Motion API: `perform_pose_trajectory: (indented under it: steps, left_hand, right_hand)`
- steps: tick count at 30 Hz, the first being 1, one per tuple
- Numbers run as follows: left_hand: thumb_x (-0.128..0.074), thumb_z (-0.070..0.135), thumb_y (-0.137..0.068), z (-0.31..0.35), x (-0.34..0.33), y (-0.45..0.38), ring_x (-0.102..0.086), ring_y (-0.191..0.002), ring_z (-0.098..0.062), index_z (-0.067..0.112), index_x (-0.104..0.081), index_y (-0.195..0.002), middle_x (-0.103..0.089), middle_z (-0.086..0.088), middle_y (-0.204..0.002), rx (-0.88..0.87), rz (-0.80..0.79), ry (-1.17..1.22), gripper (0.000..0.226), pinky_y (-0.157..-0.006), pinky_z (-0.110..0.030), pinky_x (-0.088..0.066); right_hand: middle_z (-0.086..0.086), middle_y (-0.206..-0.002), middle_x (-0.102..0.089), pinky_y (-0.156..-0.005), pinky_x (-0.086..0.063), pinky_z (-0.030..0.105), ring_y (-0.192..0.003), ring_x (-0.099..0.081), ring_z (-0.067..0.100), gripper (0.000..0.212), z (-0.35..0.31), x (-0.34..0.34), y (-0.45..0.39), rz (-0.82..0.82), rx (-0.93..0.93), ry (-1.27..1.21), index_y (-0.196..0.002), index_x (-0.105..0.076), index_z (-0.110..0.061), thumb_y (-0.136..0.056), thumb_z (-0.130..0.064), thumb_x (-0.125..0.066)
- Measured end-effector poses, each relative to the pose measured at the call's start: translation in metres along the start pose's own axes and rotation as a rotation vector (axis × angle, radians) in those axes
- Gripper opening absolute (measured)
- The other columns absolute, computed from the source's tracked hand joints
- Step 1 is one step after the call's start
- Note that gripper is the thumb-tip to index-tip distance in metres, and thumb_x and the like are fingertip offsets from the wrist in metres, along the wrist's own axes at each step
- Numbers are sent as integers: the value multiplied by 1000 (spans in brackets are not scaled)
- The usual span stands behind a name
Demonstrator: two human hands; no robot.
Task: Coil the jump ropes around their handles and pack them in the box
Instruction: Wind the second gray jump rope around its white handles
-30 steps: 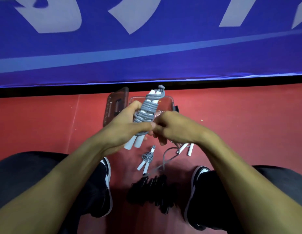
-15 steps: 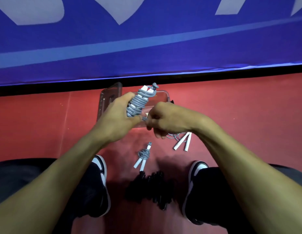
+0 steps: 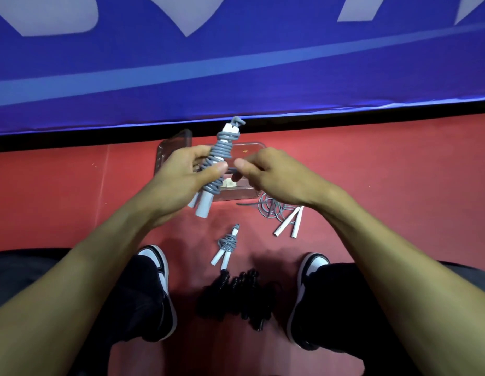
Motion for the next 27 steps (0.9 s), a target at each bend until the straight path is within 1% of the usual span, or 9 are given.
perform_pose_trajectory:
  steps: [2,4,7,10,15,18,21,23,27]
  left_hand:
    - [-81,21,-81,1,-4,2,-67,-89,-10,7,-68,-113,-73,-4,-100,-4,-3,9,37,-79,-25,-55]
    - [-88,21,-72,1,-8,2,-68,-87,-14,7,-67,-108,-73,-8,-97,14,12,-22,44,-79,-32,-59]
    - [-88,8,-73,2,-14,1,-66,-86,-19,5,-58,-114,-65,-13,-96,23,27,9,50,-80,-40,-62]
    - [-86,3,-71,2,-11,-2,-65,-87,-22,16,-56,-116,-60,-11,-97,3,55,54,55,-78,-48,-62]
    - [-80,1,-80,0,-3,-4,-65,-69,-20,7,-56,-113,-69,-9,-90,9,128,37,41,-65,-39,-61]
    - [-77,9,-85,-3,-3,-4,-65,-75,-13,12,-60,-114,-66,-3,-91,7,128,17,33,-68,-35,-61]
    - [-66,13,-94,-6,-5,-6,-63,-86,-13,12,-61,-115,-63,-4,-96,95,46,187,21,-76,-32,-55]
    - [-62,12,-92,-7,-5,-6,-65,-92,-15,10,-61,-115,-66,-5,-99,119,3,247,24,-84,-32,-54]
    - [-66,6,-95,-3,-2,-3,-69,-89,-8,11,-63,-113,-74,4,-97,-24,3,-49,18,-80,-24,-54]
  right_hand:
    - [9,-63,-53,-55,-32,32,-53,-43,10,52,2,-1,-1,10,-28,6,-59,-55,-16,-107,-30,-43]
    - [11,-64,-50,-56,-26,36,-53,-36,10,42,3,-5,-4,10,-22,49,-61,-49,-7,-102,-15,-47]
    - [6,-64,-59,-56,-35,29,-56,-44,11,37,4,-8,-8,4,-4,31,-62,-53,-13,-99,-15,-51]
    - [-3,-62,-62,-55,-37,22,-57,-51,4,36,3,-7,-12,-1,20,53,-65,-58,-17,-101,-22,-54]
    - [-3,-61,-66,-60,-46,29,-55,-55,2,26,1,-12,-14,-52,42,51,-72,-60,-19,-97,-23,-57]
    - [-2,-61,-70,-56,-41,19,-51,-56,-1,22,-3,-13,-13,-30,75,34,-74,-63,-14,-95,-17,-57]
    - [-3,-61,-70,-54,-37,11,-51,-56,-2,28,-3,-12,-12,6,83,66,-70,-61,-17,-97,-19,-57]
    - [-3,-62,-71,-58,-42,20,-56,-60,2,29,0,-13,-12,15,71,71,-67,-61,-15,-95,-14,-51]
    - [-2,-69,-73,-65,-44,29,-65,-60,8,29,2,-13,-13,8,47,74,-66,-63,-13,-88,-10,-45]
Point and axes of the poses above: each hand's wrist, its own y-axis away from the middle knuckle, its own x-axis out of the back of the hand, z = x × y, the point moved 4 cm from there along -y, towards the middle knuckle
